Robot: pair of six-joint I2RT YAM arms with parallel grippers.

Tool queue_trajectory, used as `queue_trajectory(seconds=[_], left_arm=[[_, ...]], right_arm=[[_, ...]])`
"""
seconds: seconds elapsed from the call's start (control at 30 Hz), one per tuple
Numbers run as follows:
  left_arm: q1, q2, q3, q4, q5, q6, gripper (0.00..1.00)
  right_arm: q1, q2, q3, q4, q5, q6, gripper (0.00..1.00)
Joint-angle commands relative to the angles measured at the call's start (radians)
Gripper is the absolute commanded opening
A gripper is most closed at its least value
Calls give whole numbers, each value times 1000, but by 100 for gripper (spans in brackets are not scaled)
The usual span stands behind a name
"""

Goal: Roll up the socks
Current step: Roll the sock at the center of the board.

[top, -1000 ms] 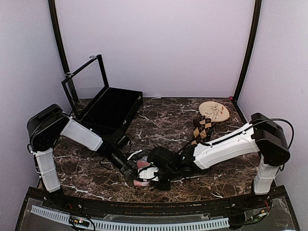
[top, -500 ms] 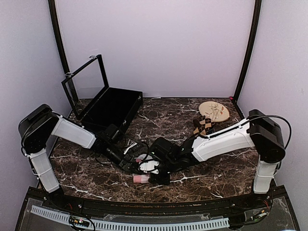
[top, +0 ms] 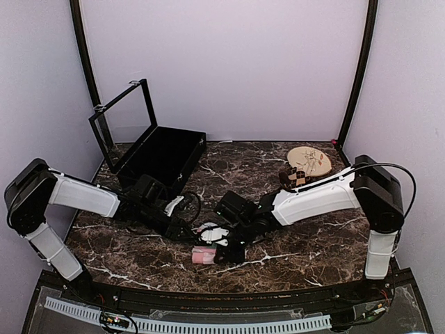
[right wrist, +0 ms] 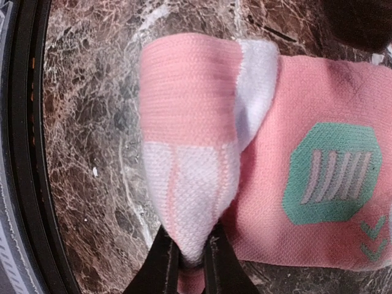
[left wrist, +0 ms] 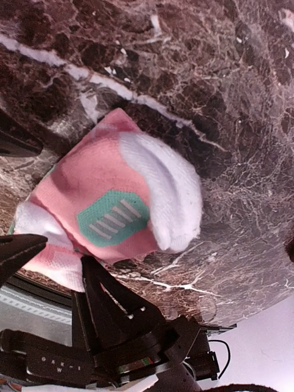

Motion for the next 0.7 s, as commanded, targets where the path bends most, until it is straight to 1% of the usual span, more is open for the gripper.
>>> queue_trajectory(seconds=[0.0, 0.13, 0.33, 0.47, 0.57, 0.67], left_arm=[[6, -100, -71, 75, -92, -38, 45], [6, -188, -151, 152, -179, -63, 45], [-9, -329, -258, 259, -276, -48, 44], [-73, -393, -291, 278, -346, 13, 44], [-132, -408, -294, 275, -391, 57, 44], [-202, -413, -299, 286, -417, 101, 44]], right_arm=[[-21, 38, 56, -78, -77, -16, 1], [-40, 54, 81, -109, -138, -13, 1], [-69, 90, 147, -178, -229, -12, 1], [-89, 124, 200, -224, -304, 4, 1], [-106, 154, 233, -255, -376, 14, 1], [-115, 169, 246, -273, -411, 22, 1]])
